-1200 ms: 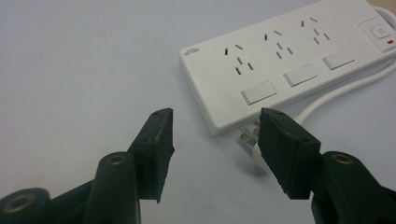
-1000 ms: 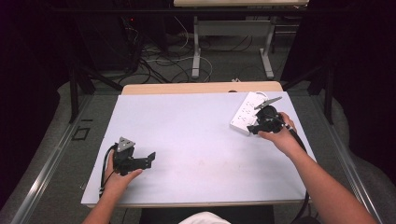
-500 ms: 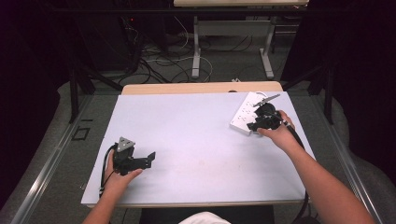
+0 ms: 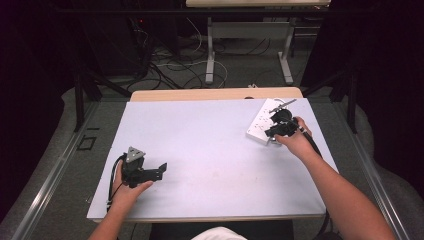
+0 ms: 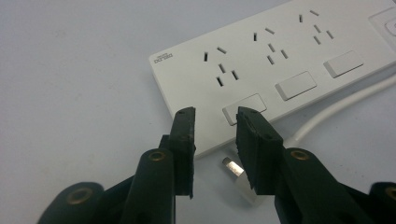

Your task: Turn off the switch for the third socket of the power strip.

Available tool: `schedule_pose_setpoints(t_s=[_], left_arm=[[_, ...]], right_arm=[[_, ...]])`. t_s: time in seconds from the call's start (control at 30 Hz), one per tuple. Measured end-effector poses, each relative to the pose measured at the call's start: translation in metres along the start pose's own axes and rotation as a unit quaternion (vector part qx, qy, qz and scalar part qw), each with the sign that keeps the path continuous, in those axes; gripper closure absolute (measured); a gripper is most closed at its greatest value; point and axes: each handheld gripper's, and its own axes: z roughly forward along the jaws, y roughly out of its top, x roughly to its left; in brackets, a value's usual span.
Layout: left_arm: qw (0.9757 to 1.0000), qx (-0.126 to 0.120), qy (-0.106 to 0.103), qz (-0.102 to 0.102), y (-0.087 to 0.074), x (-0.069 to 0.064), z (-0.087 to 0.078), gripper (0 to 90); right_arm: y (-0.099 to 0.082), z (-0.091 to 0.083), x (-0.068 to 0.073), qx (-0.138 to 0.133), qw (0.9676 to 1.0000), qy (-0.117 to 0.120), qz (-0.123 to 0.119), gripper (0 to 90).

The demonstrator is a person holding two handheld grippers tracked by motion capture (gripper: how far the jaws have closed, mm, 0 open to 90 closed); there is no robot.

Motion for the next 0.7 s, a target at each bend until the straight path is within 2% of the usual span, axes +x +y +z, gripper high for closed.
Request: schedule_pose_setpoints(t_s=[0.07, 0.17, 0.2, 0.3, 0.6, 0.7], left_arm=[[1.0000, 0.003, -0.001, 0.001, 0.000, 0.000, 0.000, 2.1], [1.0000, 0.003, -0.001, 0.000, 0.000, 0.000, 0.000, 2.2], [1.0000, 0.003, -0.001, 0.000, 0.000, 0.000, 0.000, 2.2], [1.0000, 0.004, -0.002, 0.000, 0.000, 0.000, 0.000, 2.2], [1.0000, 0.004, 0.000, -0.001, 0.000, -0.001, 0.001, 2.5], [1.0000, 0.001, 0.001, -0.001, 0.000, -0.001, 0.002, 2.7]], right_arm=[[0.001, 0.002, -0.001, 0.006, 1.0000, 0.001, 0.004, 69.4], [0.002, 0.004, -0.003, 0.003, 1.0000, -0.001, 0.005, 70.7], [0.002, 0.005, -0.002, 0.002, 0.9999, -0.004, 0.014, 71.5], [0.003, 0.008, -0.005, 0.002, 1.0000, -0.002, 0.009, 73.1], [0.006, 0.014, -0.006, -0.005, 0.9997, -0.007, 0.022, 79.4], [0.006, 0.017, -0.006, -0.003, 0.9998, -0.006, 0.018, 81.5]])
